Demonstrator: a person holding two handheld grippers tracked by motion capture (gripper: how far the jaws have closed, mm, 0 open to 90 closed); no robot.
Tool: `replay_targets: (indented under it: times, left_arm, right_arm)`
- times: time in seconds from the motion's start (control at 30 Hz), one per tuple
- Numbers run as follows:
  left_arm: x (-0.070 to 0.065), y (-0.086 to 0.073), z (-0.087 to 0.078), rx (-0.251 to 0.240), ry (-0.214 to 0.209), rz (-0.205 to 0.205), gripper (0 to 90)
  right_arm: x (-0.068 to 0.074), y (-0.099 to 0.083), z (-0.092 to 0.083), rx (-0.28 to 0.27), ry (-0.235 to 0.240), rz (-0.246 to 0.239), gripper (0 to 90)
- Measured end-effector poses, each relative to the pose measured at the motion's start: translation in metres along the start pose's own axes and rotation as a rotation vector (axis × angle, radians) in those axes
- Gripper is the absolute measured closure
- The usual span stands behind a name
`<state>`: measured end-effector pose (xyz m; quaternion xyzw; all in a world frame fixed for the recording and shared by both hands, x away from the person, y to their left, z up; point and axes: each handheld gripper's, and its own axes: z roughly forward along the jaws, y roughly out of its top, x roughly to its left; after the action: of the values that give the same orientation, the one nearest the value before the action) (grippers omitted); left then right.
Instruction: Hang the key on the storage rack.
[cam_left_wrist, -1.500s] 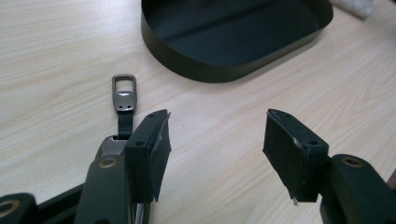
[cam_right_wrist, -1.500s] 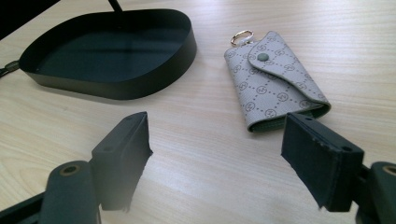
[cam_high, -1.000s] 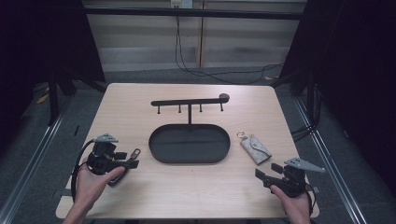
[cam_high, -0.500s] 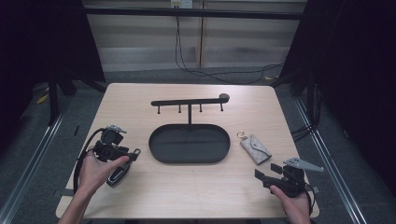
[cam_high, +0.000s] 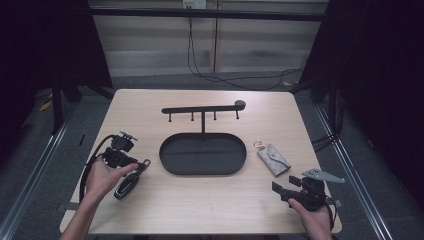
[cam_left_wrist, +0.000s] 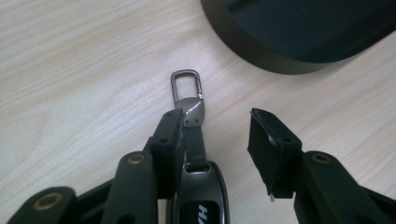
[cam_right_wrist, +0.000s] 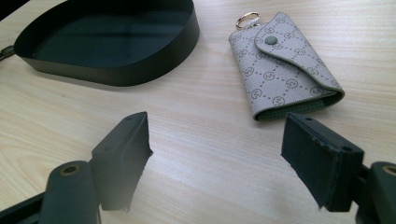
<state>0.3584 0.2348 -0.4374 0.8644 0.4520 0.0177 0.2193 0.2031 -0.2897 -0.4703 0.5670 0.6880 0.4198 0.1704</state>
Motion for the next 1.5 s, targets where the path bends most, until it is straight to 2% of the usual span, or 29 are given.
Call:
replay_targets:
  times: [0.13,0.23,0.43,0.5,0.7,0.93,0.97,1.1,1.27,1.4,1.47,1.5]
  left_arm:
    - [0.001,0.006,0.004,0.052,0.021,0.034,56.3]
    - [0.001,0.011,0.004,0.057,0.018,0.032,56.5]
    - [0.004,0.017,0.009,0.096,0.029,0.031,56.6]
    - [0.004,0.018,0.010,0.097,0.041,0.034,56.3]
    - [0.007,0.021,0.014,0.110,0.049,0.012,56.1]
    - [0.008,0.023,0.022,0.156,0.036,0.032,60.3]
    - [0.008,0.023,0.024,0.162,0.038,0.025,60.3]
    - [0.008,0.024,0.030,0.191,0.044,0.039,60.9]
    - [0.008,0.025,0.036,0.202,0.038,0.031,62.8]
    - [0.009,0.025,0.040,0.224,0.050,0.040,63.0]
    - [0.007,0.025,0.041,0.216,0.075,0.035,62.7]
    - [0.006,0.026,0.041,0.218,0.068,0.035,62.6]
  right_arm:
    - [0.000,0.000,0.000,0.003,0.000,-0.004,23.4]
    - [0.000,0.000,0.001,0.005,0.000,-0.003,23.4]
    - [0.001,0.000,0.001,0.010,0.001,-0.005,23.4]
    - [0.000,0.000,0.001,0.010,0.002,-0.005,23.4]
    - [0.000,0.000,0.002,0.018,0.001,-0.005,23.4]
    - [0.001,0.000,0.003,0.026,0.005,-0.006,23.4]
    - [0.001,0.000,0.003,0.026,0.005,-0.006,23.4]
    - [0.001,0.000,0.003,0.030,0.003,-0.007,23.4]
    - [0.000,-0.001,0.004,0.036,0.003,-0.005,23.4]
    - [0.000,-0.001,0.004,0.037,0.005,-0.003,23.4]
    - [0.000,-0.001,0.004,0.039,0.006,-0.003,23.4]
    - [0.000,-0.001,0.004,0.039,0.006,-0.004,23.4]
